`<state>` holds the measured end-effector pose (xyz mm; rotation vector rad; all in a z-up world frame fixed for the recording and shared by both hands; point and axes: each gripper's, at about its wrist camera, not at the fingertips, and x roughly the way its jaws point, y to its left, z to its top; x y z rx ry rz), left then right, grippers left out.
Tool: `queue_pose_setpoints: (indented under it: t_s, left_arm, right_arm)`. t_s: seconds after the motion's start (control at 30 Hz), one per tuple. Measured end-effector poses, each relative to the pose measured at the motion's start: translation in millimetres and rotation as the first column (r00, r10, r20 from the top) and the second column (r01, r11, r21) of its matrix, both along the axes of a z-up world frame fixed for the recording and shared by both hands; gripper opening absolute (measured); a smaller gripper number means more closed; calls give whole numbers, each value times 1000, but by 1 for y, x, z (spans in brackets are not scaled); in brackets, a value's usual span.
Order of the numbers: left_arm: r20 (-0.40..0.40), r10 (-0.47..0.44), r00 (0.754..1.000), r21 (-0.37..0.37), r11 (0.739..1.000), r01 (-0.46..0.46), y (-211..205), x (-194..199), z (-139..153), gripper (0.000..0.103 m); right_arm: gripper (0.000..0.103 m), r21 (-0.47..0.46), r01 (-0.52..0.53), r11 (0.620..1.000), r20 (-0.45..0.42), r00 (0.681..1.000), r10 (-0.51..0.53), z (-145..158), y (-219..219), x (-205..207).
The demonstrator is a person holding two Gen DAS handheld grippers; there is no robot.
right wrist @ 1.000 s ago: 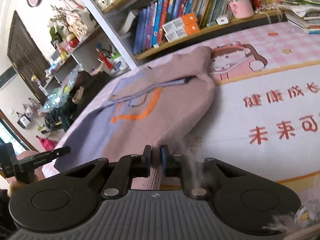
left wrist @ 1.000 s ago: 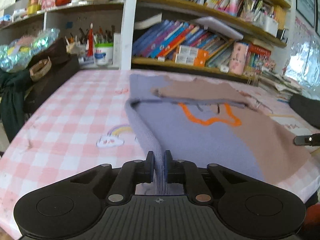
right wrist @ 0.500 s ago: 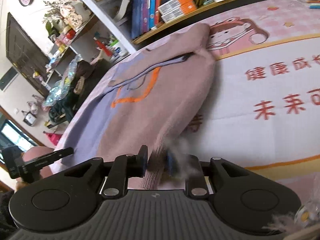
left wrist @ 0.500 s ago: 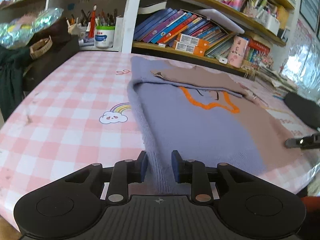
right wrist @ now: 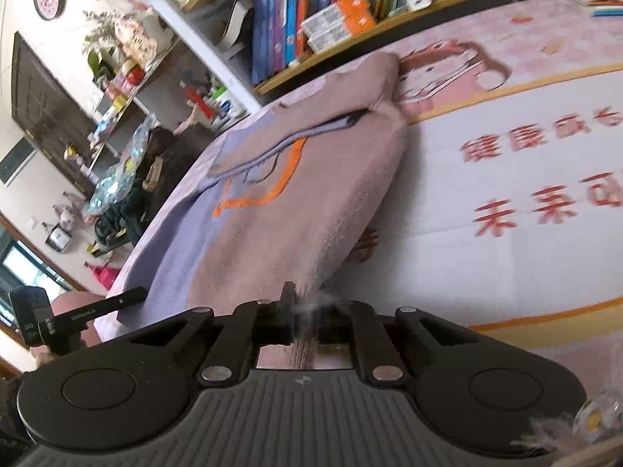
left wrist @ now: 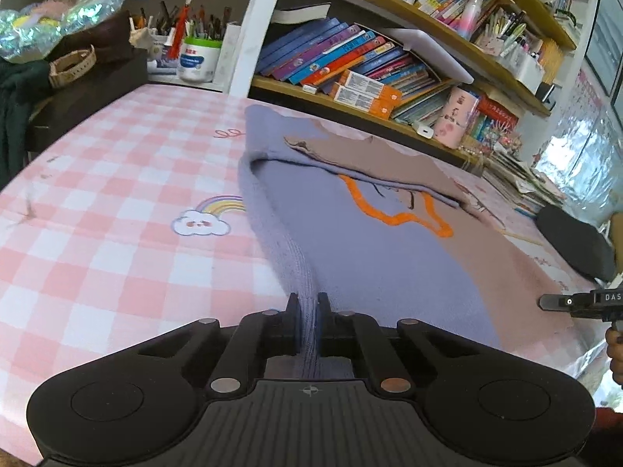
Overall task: Fold clothes
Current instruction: 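Pinch the sweater hem with the left gripper while the right gripper pinches beside it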
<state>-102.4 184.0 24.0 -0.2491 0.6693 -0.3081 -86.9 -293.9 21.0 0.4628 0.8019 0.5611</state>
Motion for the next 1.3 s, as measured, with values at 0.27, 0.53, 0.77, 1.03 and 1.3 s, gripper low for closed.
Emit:
queue_pose_setpoints:
  t_s: [0.27, 0.53, 0.77, 1.03, 1.3]
  left_arm:
    - [13, -140, 990, 16, 990, 140, -43, -2, 5, 5]
    - [35, -155, 987, -17, 988, 155, -42, -11, 15, 5]
    - [30, -143, 989, -31, 989, 144, -38, -12, 15, 5]
    - [1, -147, 989, -21, 989, 147, -38, -12, 8, 7]
    - [-24, -142, 990, -46, 989, 140, -33, -13, 3, 10]
  right_arm:
    - [8, -50, 102, 994, 32, 994, -100, 11, -41, -31]
    - [8, -29, 118, 993, 26, 993, -117, 5, -48, -30]
    - [8, -30, 93, 995, 52, 994, -91, 8, -32, -21]
    - [9, -73, 104, 992, 38, 994, -101, 9, -43, -29]
    - [14, -85, 110, 990, 8, 994, -110, 3, -52, -38]
